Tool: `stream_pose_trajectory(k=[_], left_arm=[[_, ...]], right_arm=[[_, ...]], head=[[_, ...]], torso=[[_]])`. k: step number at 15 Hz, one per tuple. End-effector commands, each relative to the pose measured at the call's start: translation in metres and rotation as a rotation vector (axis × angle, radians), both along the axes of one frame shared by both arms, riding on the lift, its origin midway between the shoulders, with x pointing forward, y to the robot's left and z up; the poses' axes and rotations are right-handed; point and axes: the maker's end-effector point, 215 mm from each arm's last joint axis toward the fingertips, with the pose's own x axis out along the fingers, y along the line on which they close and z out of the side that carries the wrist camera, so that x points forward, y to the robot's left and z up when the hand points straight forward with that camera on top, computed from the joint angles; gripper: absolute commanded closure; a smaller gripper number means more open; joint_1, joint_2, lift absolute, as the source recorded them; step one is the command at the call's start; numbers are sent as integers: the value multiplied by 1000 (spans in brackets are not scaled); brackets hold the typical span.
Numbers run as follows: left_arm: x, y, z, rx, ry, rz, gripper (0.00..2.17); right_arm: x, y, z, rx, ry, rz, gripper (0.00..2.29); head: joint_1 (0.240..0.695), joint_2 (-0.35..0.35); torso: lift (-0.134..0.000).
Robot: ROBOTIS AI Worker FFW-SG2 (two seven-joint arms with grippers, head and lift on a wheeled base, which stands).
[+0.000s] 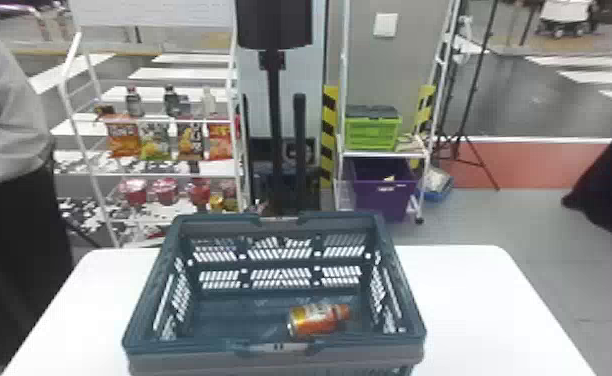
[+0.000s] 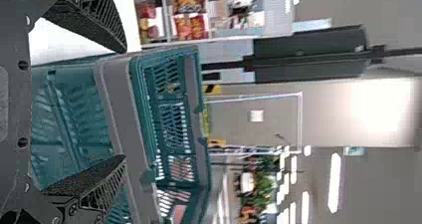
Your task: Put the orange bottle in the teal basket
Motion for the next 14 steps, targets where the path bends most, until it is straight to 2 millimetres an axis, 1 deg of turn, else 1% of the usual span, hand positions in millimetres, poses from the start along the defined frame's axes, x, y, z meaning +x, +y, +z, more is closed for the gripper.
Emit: stream_pose_trajectory(k=[1,3,6,7,11,13,14], left_arm=[[-19,-19,-5,-40,-41,14,151],[-26,-23,-14,-60,-37,41,151],[-25,-30,-24,-78,-21,102,144],[-24,-33,-24,-85,-20,120,144],[-19,-26,-23,-109,-23,190,144],[-19,-33,-26,-125,-19,193,144],[-17,-32,-26,-127,-23,205,144]], right_arm=[[3,0,3,7,-7,16,127],[5,-1,5,9,-13,21,127],[8,-2,4,13,-7,29,127],[8,-2,2,12,-1,34,127],[14,-2,3,17,2,37,127],[18,-2,4,12,2,39,127],[20,-3,7,14,-4,38,127]], head=[[499,0],[499,0],[499,0],[499,0],[499,0],[499,0],[499,0]], torso=[[0],[0],[0],[0],[0],[0],[0]])
